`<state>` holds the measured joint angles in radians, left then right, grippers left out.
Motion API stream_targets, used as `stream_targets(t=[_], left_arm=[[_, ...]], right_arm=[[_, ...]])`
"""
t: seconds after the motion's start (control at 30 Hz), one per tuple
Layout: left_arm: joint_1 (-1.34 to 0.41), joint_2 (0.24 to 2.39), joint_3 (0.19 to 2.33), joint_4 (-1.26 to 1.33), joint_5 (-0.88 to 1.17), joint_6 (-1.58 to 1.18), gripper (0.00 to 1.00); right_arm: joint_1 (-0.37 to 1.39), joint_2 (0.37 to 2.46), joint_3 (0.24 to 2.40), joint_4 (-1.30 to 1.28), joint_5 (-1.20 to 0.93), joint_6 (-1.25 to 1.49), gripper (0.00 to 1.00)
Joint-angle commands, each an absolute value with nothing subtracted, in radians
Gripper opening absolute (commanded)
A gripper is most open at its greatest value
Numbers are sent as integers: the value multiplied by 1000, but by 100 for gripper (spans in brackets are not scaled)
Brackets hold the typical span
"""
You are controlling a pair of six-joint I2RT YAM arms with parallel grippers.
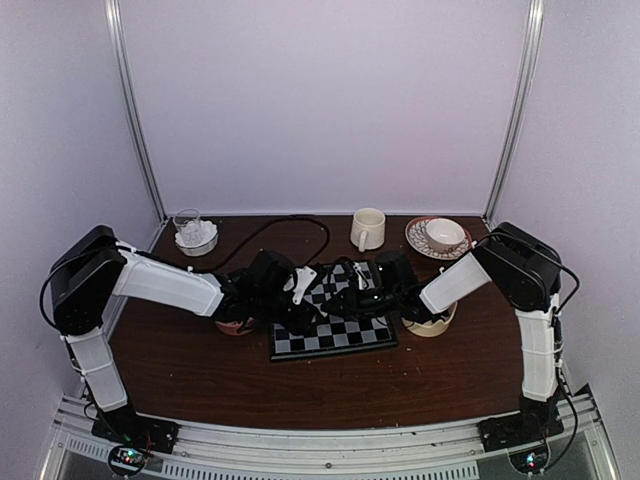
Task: Set up the chess pieces on the board
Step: Pass from the right arm to the left
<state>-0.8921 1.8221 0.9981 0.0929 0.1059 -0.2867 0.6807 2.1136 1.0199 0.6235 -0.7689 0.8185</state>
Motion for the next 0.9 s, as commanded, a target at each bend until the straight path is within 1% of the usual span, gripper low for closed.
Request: stream_targets(t=[0.0, 0.33, 0.87], left_arm=[[-893, 1838, 1037, 75, 91, -288, 39], [-893, 1861, 1069, 45, 88, -286, 29], [-893, 1878, 1080, 60, 56, -291, 27]], right_arm=[[672, 2126, 1007, 649, -781, 822, 13], [672, 2127, 1006, 649, -781, 822, 13], [672, 2132, 1008, 658, -784, 827, 13]])
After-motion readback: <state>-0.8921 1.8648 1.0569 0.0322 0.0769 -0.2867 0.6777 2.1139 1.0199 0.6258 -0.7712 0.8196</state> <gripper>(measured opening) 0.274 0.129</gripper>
